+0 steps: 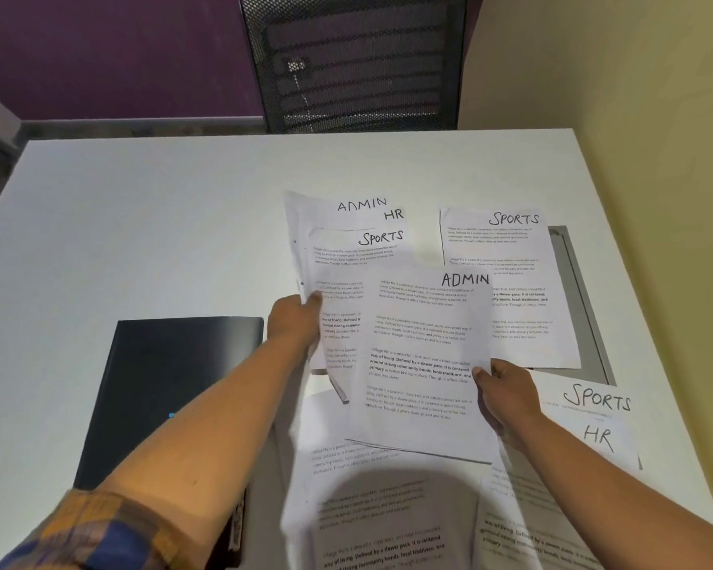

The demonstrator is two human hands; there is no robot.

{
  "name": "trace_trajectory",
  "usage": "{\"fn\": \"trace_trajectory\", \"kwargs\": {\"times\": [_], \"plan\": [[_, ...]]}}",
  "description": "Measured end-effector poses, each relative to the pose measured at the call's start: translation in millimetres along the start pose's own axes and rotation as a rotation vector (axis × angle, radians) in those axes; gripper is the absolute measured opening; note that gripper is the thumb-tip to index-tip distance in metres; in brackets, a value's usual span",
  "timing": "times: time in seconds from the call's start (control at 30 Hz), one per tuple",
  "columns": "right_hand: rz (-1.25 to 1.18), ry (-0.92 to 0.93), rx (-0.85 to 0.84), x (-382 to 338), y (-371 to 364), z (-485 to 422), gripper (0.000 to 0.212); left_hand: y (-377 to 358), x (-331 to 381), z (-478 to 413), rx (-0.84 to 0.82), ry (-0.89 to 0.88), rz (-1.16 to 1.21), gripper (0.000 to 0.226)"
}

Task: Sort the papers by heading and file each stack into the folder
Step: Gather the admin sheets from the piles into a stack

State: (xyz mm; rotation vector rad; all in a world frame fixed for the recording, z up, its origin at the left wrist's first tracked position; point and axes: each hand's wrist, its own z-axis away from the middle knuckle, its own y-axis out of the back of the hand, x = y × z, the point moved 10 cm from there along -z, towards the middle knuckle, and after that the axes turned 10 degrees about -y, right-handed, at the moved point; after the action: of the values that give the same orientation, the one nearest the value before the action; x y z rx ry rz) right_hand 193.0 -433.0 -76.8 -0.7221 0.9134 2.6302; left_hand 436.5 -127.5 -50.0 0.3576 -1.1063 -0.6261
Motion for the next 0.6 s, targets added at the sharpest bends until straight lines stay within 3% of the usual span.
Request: {"fn": "trace_trajectory", "kwargs": {"times": [0.17,0.3,0.4,0.6], "plan": [[0.057,0.032,0.035,-5.7,2.6,4.0,0.020,25.4,18.9,-5.7,-0.023,-0.157,-0.171,0.053],[0.099,0.060,0.057,-12.8,3.4,10.5,0.014,37.2,25.5,-10.4,-0.086,-0.241,-0.147,0.023],[0.136,0.078,0.076,-14.9,4.0,11.3,0.017,52.9,30.0,-8.0,-0.091,-0.284,-0.281,0.026],[0.202,0.079,0.081,-18.0,4.0,15.2,0.020,118.0,50.8,1.8,0.156,-0.376,-0.437,0.024]]}}
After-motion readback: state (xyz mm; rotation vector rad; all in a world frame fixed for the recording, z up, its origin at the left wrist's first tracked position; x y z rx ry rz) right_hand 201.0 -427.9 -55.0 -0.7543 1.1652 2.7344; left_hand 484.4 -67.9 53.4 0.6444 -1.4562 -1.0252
